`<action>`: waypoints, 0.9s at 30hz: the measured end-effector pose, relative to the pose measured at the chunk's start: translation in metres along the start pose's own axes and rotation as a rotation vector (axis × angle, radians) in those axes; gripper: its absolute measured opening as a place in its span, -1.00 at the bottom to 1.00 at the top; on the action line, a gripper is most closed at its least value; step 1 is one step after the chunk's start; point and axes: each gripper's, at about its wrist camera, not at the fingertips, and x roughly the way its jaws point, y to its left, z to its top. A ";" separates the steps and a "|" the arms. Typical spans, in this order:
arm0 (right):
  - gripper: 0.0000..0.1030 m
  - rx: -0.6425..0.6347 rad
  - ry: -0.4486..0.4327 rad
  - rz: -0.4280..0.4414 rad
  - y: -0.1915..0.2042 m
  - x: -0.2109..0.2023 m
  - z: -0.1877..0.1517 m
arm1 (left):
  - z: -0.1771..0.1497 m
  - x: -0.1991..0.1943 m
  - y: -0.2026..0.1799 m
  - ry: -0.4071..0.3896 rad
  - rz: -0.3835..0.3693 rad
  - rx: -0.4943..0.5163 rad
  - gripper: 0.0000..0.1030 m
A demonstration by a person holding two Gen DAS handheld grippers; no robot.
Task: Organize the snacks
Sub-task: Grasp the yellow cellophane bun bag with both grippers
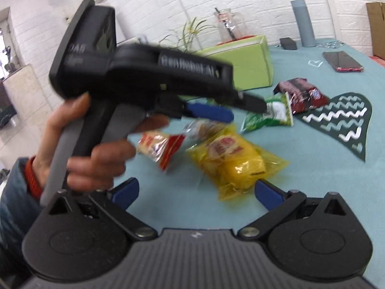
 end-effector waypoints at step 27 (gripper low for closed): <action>0.53 -0.153 0.027 -0.129 0.005 0.036 0.000 | -0.054 -0.006 -0.002 0.100 0.080 -0.060 -0.18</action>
